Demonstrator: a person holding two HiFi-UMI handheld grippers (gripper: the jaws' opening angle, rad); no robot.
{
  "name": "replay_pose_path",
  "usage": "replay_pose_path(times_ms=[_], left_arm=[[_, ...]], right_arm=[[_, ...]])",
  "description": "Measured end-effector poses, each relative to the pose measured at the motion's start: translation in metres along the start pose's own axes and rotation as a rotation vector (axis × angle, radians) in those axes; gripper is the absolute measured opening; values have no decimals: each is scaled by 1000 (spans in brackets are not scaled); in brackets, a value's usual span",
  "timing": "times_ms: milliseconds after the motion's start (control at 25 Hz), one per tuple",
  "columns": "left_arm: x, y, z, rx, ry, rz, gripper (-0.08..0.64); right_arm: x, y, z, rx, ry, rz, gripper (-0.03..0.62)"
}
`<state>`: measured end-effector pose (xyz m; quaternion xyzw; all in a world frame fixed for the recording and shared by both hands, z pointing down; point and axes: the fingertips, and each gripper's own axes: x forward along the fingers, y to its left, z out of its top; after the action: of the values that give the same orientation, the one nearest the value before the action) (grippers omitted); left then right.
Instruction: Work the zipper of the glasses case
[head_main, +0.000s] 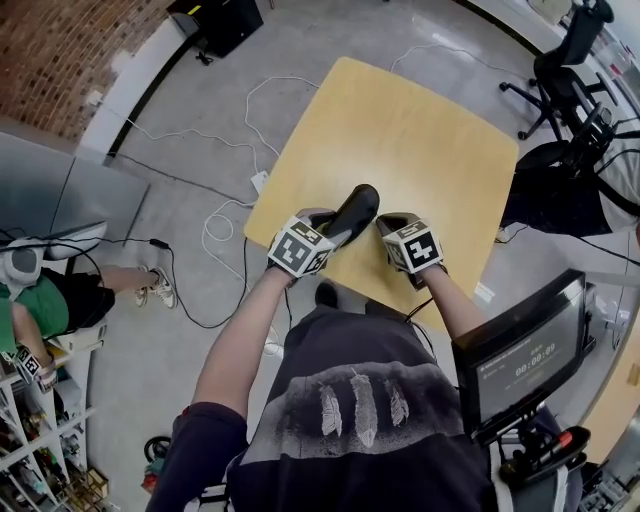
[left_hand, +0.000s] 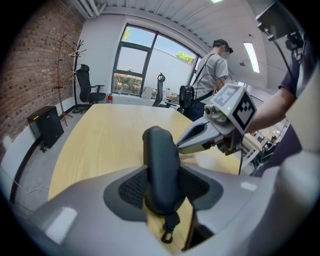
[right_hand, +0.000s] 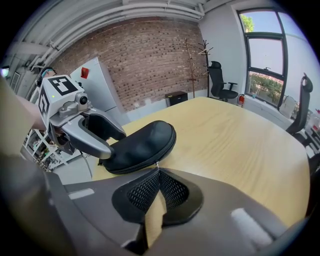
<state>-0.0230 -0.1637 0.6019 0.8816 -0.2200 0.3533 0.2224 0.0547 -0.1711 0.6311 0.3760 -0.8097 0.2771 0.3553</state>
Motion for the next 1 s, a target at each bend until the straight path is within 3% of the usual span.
replay_pose_path(times_ms=[600,1000], left_arm=[[-3,-3,-3,20,5,1,196],[-4,-5,-2,49,24,-1,195]], right_arm=[[-1,-12,9,-26,2,-16,2],[-1,-19,14,25,-18,-22,2]])
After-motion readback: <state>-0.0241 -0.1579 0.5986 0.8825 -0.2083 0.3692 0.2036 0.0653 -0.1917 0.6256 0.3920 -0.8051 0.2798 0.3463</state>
